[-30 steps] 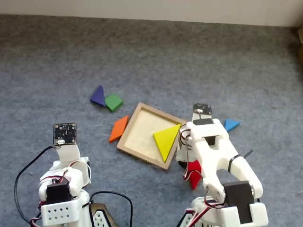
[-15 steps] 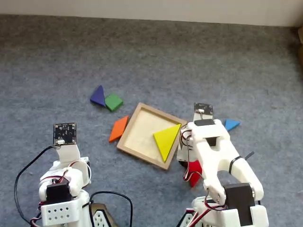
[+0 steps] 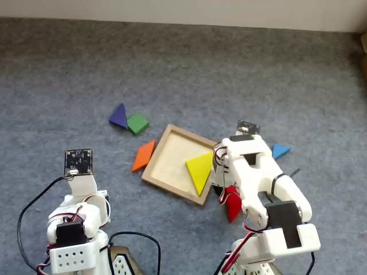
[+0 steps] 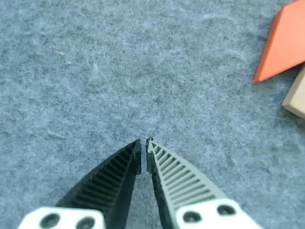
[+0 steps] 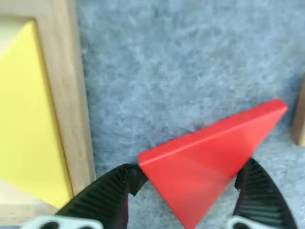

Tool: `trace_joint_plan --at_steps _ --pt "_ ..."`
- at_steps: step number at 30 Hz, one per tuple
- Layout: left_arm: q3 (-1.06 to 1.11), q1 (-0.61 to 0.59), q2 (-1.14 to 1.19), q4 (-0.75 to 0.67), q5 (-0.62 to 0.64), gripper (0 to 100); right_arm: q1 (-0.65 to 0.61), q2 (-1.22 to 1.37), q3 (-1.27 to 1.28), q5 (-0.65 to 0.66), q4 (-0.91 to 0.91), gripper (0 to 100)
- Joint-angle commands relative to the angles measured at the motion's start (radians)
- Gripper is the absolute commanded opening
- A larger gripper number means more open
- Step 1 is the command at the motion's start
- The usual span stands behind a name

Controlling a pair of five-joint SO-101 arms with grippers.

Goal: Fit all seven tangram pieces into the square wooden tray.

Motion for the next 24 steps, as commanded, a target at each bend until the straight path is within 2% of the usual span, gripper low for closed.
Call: trace_joint_plan --at_steps 1,4,12,24 --pt "0.019 -0.007 -0.033 0.003 0.000 4 0.015 0.004 -0.090 -0.014 -0.033 30.3" --pt "0.019 -0.007 -0.033 0.003 0.000 4 0.013 0.004 -0.113 -0.014 -0.010 30.3" --pt "0.019 -0.007 -0.033 0.003 0.000 4 0.012 0.004 -0.286 -0.014 0.219 30.3" --pt "0.019 -0.007 -0.033 0.003 0.000 4 0.016 0.015 -0.274 -0.014 0.219 30.3"
